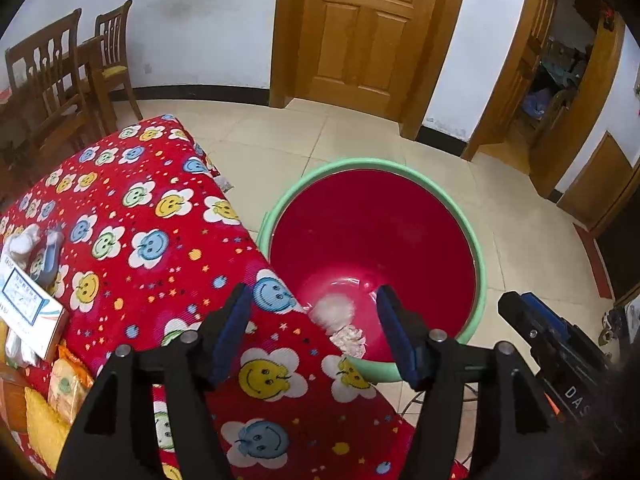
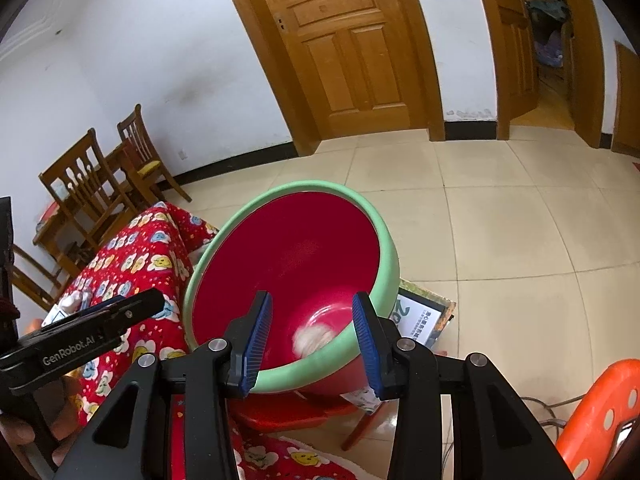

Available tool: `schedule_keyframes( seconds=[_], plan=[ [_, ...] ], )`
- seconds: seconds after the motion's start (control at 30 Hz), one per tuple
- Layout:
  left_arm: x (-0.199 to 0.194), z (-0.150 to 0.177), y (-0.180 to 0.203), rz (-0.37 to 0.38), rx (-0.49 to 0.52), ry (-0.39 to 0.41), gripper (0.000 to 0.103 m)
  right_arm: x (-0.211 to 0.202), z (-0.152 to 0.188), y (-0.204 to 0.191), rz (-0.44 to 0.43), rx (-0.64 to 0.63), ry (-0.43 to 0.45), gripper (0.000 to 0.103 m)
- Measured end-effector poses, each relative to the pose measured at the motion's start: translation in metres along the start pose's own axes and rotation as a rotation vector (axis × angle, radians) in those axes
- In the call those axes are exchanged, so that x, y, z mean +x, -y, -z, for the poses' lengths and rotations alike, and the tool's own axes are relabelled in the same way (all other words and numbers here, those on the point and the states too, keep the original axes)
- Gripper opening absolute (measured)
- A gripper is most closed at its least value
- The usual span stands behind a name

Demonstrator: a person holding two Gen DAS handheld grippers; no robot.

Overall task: Collect trash
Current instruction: 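Move the left gripper's tissue over the bin and release it, then return both grippers to the table toward the remaining items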

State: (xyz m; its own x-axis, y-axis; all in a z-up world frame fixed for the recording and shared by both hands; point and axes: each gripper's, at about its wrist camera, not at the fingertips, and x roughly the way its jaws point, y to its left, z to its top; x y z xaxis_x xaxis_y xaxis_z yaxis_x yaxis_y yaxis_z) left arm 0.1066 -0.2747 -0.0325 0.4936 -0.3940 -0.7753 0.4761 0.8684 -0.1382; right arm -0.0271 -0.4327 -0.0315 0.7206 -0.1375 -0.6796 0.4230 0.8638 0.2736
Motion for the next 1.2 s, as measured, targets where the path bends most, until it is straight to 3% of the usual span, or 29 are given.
schedule_keyframes(
  seconds=[0.37,1.2],
  plan=[
    [-0.031,0.01,-0.032,-0.009,-0.095,0.019,0.065,-0.011,0.001,-0.018,-0.015,-0.043,0.011,0.047],
    [-0.115,0.046,-0.117,-0.129,-0.224,0.099,0.066,-0.031,0.025,-0.109,-0.138,-0.178,-0.027,0.05]
  ],
)
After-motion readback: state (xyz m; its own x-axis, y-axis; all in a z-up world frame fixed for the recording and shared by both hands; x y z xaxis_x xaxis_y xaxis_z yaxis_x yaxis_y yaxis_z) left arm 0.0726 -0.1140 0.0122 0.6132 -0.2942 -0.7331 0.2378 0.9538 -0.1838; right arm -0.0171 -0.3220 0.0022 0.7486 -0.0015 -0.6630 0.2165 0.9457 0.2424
